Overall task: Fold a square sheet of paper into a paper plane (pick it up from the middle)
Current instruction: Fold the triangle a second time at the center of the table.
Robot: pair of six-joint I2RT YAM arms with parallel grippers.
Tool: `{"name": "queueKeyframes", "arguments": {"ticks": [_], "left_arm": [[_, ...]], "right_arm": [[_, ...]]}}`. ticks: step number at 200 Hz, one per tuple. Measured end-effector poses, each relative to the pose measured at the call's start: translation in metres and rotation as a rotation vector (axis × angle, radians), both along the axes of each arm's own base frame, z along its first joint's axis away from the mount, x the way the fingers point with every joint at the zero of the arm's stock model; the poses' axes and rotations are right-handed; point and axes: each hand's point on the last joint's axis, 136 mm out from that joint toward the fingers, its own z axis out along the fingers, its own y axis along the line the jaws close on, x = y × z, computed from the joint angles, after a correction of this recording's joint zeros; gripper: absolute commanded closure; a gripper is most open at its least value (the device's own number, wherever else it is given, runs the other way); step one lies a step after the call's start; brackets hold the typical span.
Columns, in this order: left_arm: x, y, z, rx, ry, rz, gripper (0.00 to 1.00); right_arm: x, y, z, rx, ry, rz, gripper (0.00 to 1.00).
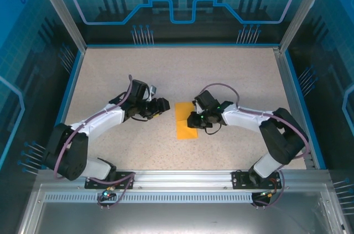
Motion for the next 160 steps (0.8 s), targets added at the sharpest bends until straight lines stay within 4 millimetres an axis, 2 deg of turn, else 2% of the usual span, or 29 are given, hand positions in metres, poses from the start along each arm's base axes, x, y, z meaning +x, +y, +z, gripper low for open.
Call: {"name": "queueKeyframes", "arguments": {"ticks": [26,64,89,133,160], "left_arm": [[-0.006,-0.03,-0.014,-0.05,0.044,-0.054,0.64],[-0.023,-0.066,-0.036,-0.077,0.101,-0.123,0.77],[-0.028,-0.073,-0.054,-0.063,0.143,-0.136,0.83],[-0.03,-0.073,-0.087,-0.016,0.225,-0.121,0.84],[-0.027,-0.073,-0.091,-0.005,0.226,-0.114,0.85]], "right_arm": [[0.0,0.001,-0.018,-0.015,0.046,-0.029,0.87],[-0.003,0.001,-0.026,-0.008,0.06,-0.058,0.88],[-0.003,0.002,-0.026,-0.004,0.058,-0.064,0.89],[-0.003,0.001,-0.026,-0.014,0.052,-0.066,0.89],[-0.004,0.0,-0.026,-0.026,0.046,-0.065,0.89]]}}
